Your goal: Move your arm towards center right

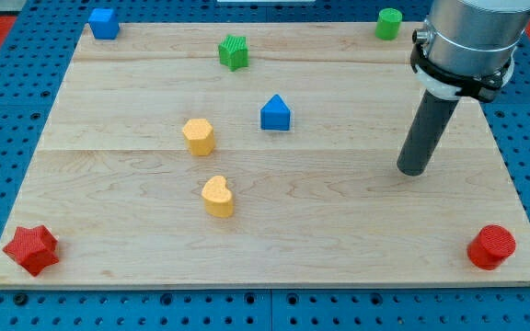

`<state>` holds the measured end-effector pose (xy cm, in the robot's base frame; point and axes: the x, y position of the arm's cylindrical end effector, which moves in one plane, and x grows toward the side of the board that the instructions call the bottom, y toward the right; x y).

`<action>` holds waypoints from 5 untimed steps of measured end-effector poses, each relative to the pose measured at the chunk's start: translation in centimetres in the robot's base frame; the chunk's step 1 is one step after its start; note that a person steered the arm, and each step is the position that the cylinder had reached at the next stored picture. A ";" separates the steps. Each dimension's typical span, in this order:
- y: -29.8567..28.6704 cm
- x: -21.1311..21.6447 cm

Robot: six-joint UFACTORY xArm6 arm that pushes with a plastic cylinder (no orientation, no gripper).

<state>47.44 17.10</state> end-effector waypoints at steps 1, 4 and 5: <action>0.8 0.0; 1.0 0.0; 1.0 0.0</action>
<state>47.44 18.05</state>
